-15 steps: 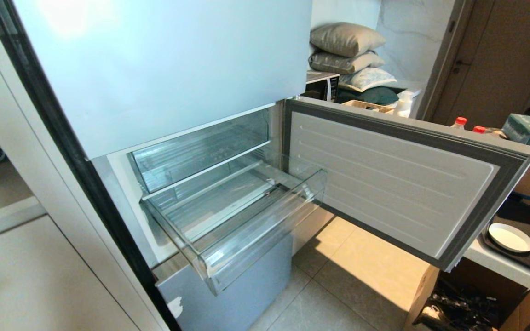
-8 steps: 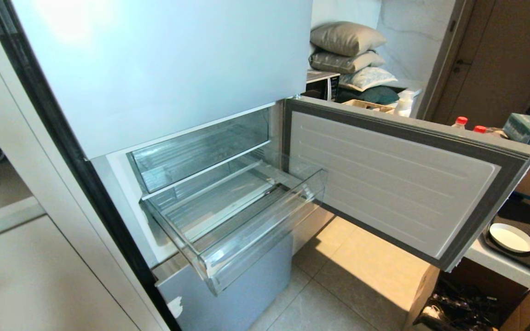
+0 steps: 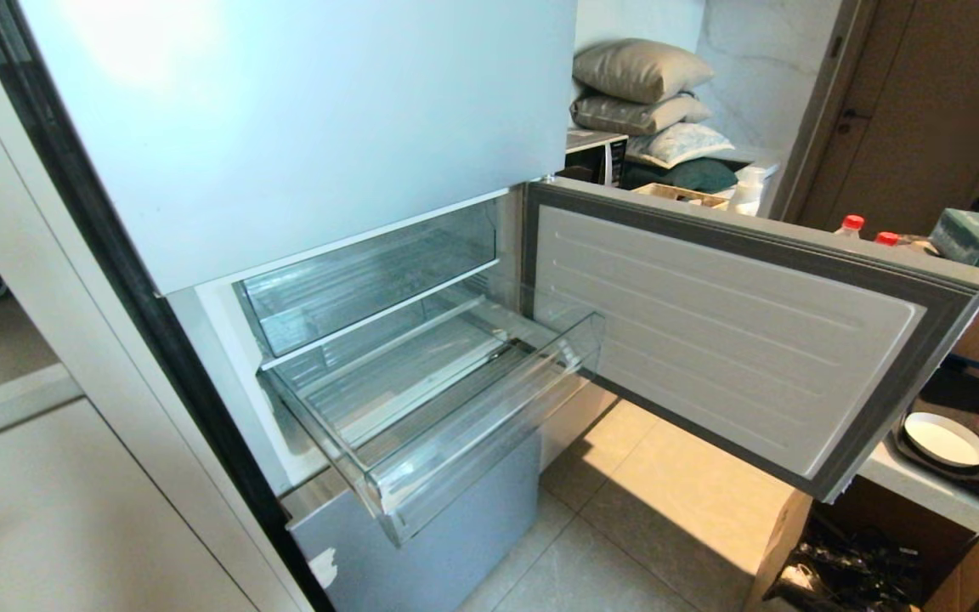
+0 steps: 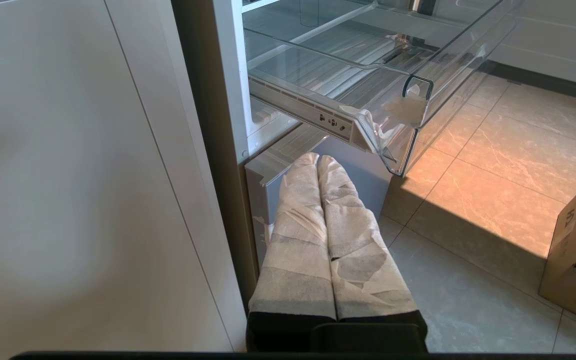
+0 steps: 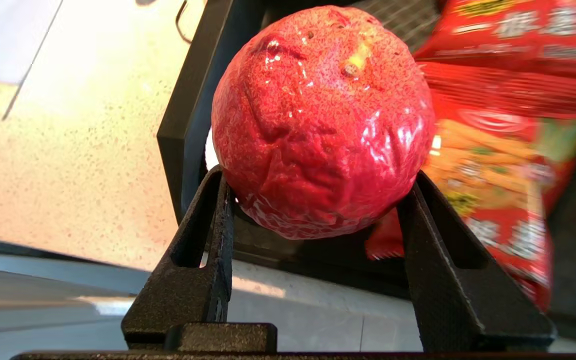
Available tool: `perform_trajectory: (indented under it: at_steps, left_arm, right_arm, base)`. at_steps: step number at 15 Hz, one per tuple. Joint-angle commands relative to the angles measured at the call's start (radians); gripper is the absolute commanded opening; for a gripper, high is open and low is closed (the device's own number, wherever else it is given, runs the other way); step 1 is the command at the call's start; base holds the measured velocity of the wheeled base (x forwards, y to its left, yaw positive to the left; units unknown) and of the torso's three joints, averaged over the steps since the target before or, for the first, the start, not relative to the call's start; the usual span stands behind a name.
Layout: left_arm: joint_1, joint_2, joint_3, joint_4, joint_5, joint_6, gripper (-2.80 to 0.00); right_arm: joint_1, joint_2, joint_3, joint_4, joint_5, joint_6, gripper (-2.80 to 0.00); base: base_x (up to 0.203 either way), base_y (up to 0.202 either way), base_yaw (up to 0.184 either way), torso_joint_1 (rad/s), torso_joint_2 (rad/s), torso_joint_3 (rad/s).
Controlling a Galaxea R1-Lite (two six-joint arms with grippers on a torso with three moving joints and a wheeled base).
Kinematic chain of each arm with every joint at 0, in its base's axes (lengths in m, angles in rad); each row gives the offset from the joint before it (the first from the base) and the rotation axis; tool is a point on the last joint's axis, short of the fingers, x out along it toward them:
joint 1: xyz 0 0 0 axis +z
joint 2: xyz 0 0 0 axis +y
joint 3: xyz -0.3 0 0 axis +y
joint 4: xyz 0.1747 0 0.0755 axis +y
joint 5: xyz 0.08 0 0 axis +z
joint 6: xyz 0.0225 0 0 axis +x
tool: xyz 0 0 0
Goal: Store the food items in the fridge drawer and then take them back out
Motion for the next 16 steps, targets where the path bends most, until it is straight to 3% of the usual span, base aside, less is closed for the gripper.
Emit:
perform_trajectory:
  at_steps: [1,16]
  left_arm:
    - [0.000,0.001,0.002,0.000,0.000,0.000,-2.80]
    - [0.000,0.002,0.002,0.000,0.000,0.000,-2.80]
  right_arm:
    - [0.011,0.041,-0.020,-0.006,0.003,0.001,-2.80]
    - [0.060,0.085,-0.074,-0.007,0.020,0.016,-2.80]
  base:
    - [0.000,0.000,0.000,0.000,0.00,0.000]
    - [0.000,0.000,0.000,0.000,0.00,0.000]
